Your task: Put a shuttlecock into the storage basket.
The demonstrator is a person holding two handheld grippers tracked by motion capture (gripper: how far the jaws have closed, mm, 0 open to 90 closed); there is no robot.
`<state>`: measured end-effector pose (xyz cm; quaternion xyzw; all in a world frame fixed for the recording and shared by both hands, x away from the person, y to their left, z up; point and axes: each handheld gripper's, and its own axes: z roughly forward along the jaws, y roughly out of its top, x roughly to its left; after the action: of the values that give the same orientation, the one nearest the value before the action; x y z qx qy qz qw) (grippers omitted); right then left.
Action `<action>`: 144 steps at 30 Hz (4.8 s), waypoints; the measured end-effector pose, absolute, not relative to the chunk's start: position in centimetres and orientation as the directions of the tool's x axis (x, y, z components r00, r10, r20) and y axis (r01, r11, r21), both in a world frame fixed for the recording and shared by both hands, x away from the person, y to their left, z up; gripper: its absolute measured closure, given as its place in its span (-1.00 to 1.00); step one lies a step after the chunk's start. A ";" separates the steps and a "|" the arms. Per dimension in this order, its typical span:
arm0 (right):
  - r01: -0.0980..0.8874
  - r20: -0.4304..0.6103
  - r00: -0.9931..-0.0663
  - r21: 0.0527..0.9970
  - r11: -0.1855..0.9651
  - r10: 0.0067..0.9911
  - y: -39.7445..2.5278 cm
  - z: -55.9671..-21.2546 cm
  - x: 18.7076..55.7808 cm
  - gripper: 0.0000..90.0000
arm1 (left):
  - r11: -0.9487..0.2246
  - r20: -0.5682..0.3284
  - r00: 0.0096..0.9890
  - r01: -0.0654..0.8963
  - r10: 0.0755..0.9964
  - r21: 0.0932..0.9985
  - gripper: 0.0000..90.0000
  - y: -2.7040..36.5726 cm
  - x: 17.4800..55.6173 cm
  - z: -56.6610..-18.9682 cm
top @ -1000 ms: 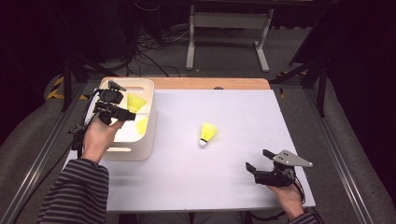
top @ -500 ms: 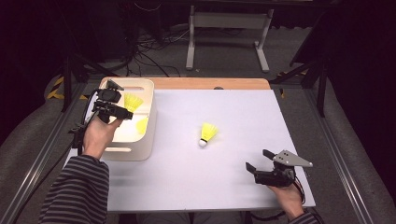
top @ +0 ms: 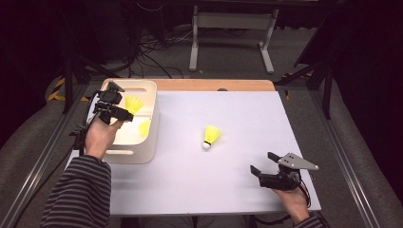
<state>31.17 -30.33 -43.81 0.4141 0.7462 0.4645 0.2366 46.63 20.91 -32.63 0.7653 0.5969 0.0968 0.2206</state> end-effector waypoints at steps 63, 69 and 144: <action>0.398 0.032 -0.546 0.890 0.225 0.837 -30.3 -43.8 31.2 -0.70 | -0.228 -0.096 0.293 0.877 0.951 0.422 -0.40 20.0 46.5 -33.1; 0.397 0.034 -0.546 0.890 0.223 0.837 -30.3 -43.8 31.2 -0.70 | -0.239 -0.101 0.308 0.873 0.946 0.426 -0.43 19.8 46.2 -33.0; 0.395 0.037 -0.541 0.893 0.215 0.840 -30.5 -43.7 31.1 -0.70 | -0.325 -0.104 0.438 0.788 0.893 0.523 -0.41 17.2 42.2 -30.3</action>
<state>31.12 -30.45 -43.74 0.4160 0.7423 0.4684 0.2378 42.18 17.24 -30.32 0.8076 0.5203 0.1019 0.2583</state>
